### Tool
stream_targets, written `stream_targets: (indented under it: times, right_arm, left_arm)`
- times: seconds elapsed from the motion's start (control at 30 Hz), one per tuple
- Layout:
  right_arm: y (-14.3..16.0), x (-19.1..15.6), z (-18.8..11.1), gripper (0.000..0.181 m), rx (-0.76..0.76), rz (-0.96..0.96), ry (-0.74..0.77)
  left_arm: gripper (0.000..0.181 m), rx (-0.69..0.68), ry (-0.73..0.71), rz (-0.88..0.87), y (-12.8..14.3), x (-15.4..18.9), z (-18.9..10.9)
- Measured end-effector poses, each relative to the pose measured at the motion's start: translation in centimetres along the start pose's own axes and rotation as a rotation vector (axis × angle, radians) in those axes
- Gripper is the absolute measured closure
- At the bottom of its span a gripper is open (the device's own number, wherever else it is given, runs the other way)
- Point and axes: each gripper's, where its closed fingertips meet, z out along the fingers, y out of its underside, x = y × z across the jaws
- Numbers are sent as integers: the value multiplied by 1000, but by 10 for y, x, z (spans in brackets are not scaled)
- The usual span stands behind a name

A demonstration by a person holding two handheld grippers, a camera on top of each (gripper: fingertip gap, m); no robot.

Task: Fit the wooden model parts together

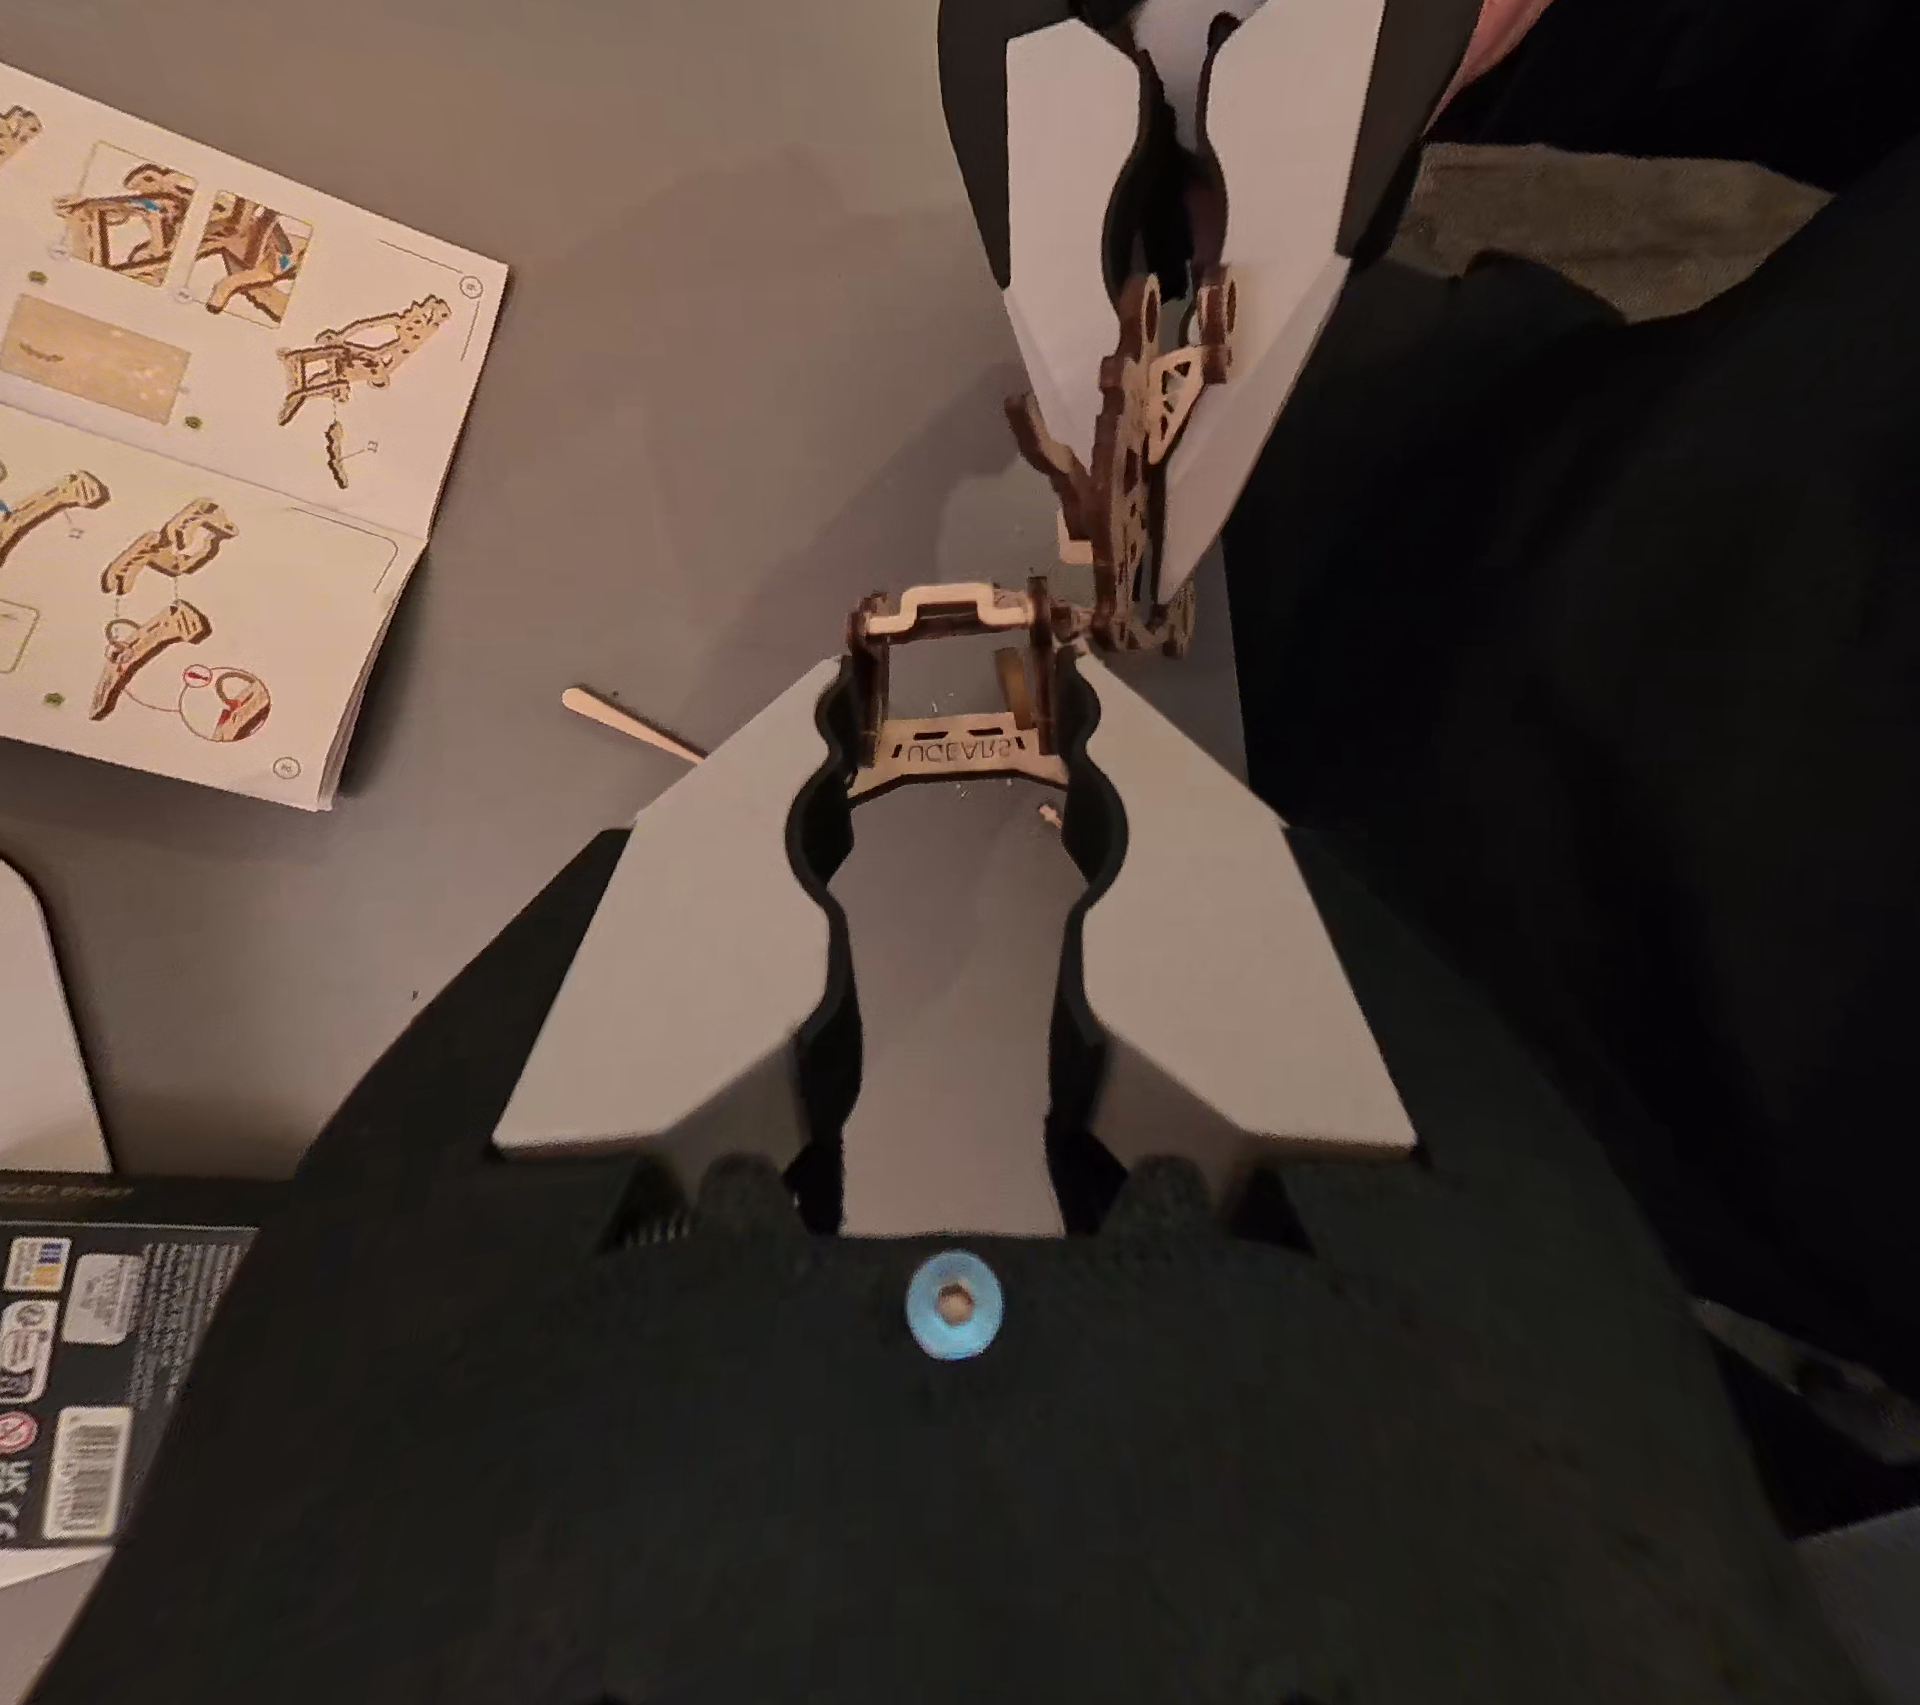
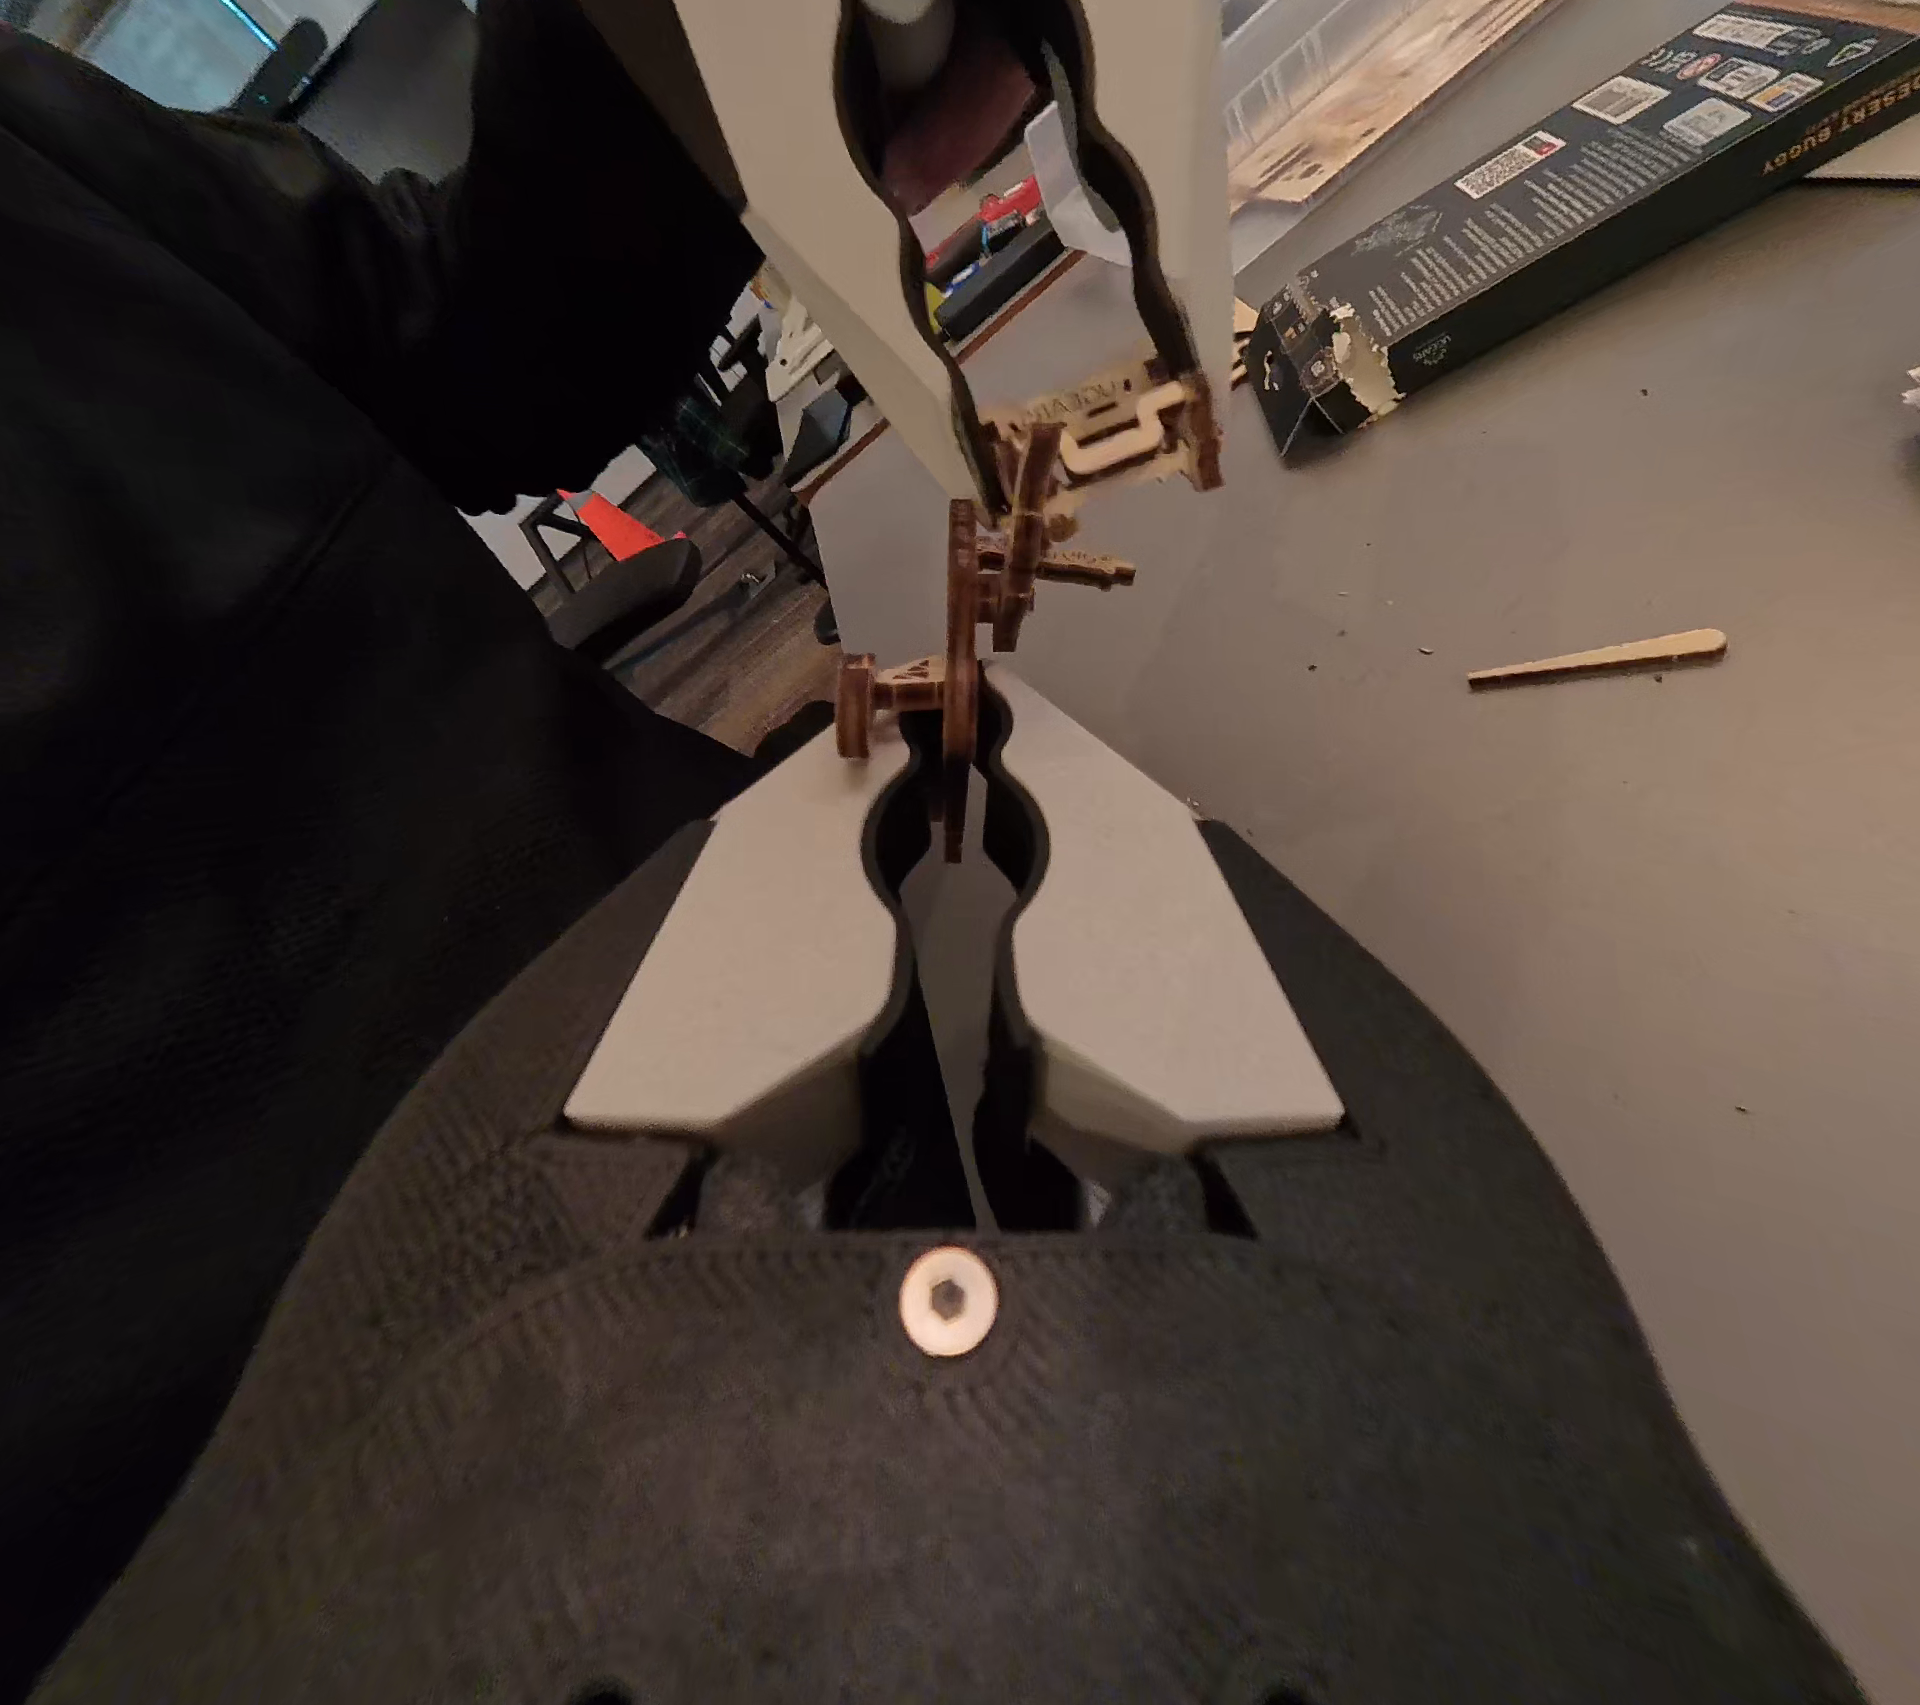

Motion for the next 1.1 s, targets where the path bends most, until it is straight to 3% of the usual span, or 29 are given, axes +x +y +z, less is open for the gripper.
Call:
stream_targets:
  times: [0.27, 0.53, 0.7, 0.77, 0.9, 1.1]
  right_arm:
    - [4, 0, 1, 181, -3, 62, -41]
    - [4, -2, -1, 181, 27, 122, -106]
    - [2, 0, -2, 181, 51, 155, -120]
    - [3, 2, -3, 181, 48, 160, -113]
    - [2, 4, -5, 181, 68, 173, -114]
    - [2, 9, -7, 181, 68, 178, -84]
  left_arm:
    - [147, -43, 31, 66, -2, 3, 4]
    - [147, -51, 168, 66, -3, 7, 5]
    - [141, -32, 266, 32, -4, 8, 7]
    - [131, -21, 313, 13, -5, 11, 8]
    - [126, -14, 324, 8, -5, 12, 12]
    - [135, -37, 281, -1, -1, 5, 15]
